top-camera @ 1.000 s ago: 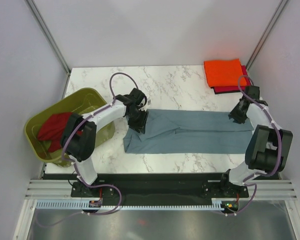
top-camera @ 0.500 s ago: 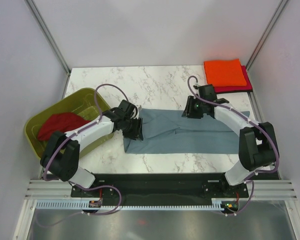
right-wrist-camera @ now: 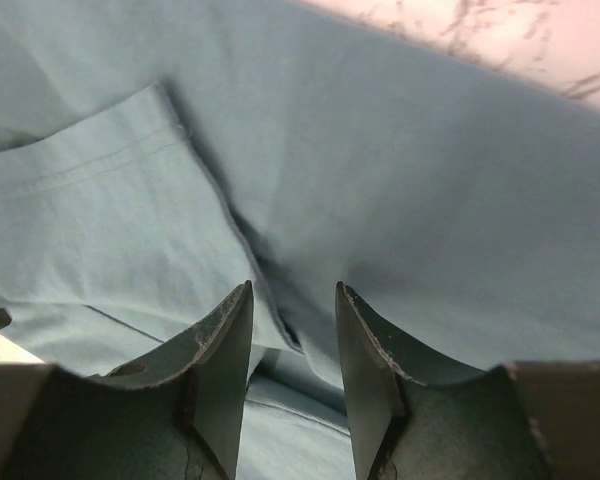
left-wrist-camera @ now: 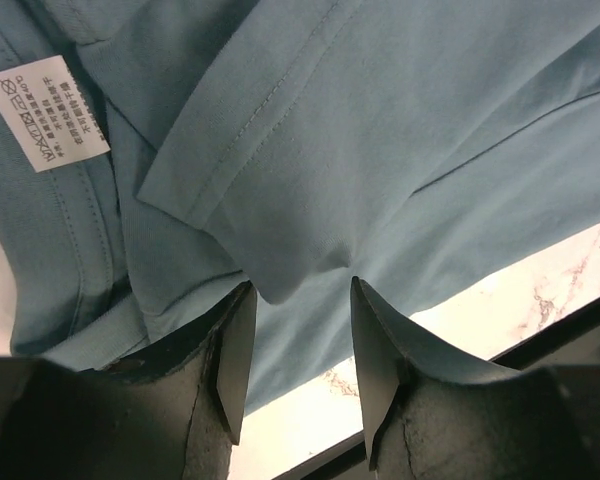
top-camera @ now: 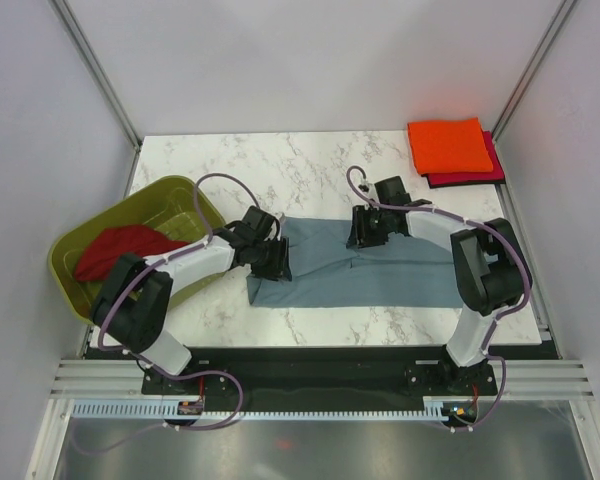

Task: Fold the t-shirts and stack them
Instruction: Fold the tshirt

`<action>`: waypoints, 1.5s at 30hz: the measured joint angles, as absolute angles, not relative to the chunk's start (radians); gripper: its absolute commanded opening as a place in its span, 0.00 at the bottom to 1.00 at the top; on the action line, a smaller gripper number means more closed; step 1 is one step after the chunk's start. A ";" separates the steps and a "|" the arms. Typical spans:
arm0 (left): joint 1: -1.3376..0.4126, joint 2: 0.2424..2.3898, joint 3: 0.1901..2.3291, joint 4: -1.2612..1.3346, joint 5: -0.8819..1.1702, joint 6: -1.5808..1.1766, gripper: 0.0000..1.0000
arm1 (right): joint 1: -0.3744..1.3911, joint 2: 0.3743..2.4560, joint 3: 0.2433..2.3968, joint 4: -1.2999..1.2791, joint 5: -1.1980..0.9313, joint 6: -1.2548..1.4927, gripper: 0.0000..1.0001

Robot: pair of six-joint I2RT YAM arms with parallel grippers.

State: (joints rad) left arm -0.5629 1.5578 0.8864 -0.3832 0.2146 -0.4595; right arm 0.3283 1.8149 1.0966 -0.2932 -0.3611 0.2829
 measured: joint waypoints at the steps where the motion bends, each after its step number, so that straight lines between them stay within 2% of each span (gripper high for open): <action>1: -0.565 1.566 0.886 -0.381 0.212 -0.460 0.49 | 0.333 1.815 1.097 -0.292 -0.363 0.277 0.47; 5: -0.572 1.590 0.885 -0.369 0.205 -0.463 0.45 | 0.348 1.820 1.097 -0.287 -0.367 0.258 0.46; 8: -0.574 1.607 0.885 -0.362 0.200 -0.465 0.38 | 0.350 1.832 1.097 -0.284 -0.366 0.252 0.44; 11: -0.574 1.622 0.885 -0.360 0.202 -0.467 0.21 | 0.350 1.837 1.097 -0.284 -0.366 0.244 0.37; 12: -0.574 1.626 0.885 -0.359 0.204 -0.467 0.10 | 0.350 1.837 1.097 -0.284 -0.366 0.241 0.34; 13: -0.576 1.627 0.885 -0.360 0.205 -0.471 0.05 | 0.350 1.837 1.097 -0.283 -0.366 0.238 0.30; 14: -0.577 1.627 0.885 -0.361 0.205 -0.472 0.02 | 0.350 1.838 1.097 -0.283 -0.366 0.237 0.22; 16: -0.582 1.625 0.886 -0.361 0.204 -0.471 0.02 | 0.350 1.840 1.097 -0.281 -0.365 0.235 0.14; 17: -0.586 1.624 0.887 -0.364 0.202 -0.471 0.02 | 0.350 1.842 1.097 -0.279 -0.364 0.234 0.05; 18: -0.590 1.620 0.888 -0.367 0.199 -0.471 0.02 | 0.351 1.843 1.097 -0.277 -0.362 0.233 0.00; 33: -0.669 1.529 0.934 -0.467 0.106 -0.513 0.02 | 0.342 1.845 1.097 -0.277 -0.335 0.234 0.00; 45: -0.693 1.601 0.911 -0.461 0.103 -0.563 0.02 | 0.337 1.845 1.097 -0.277 -0.334 0.234 0.00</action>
State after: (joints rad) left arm -0.6930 1.6009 0.9112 -0.4606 0.1028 -0.5632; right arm 0.3374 1.8450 1.0966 -0.2768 -0.3340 0.2344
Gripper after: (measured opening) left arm 0.035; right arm 0.007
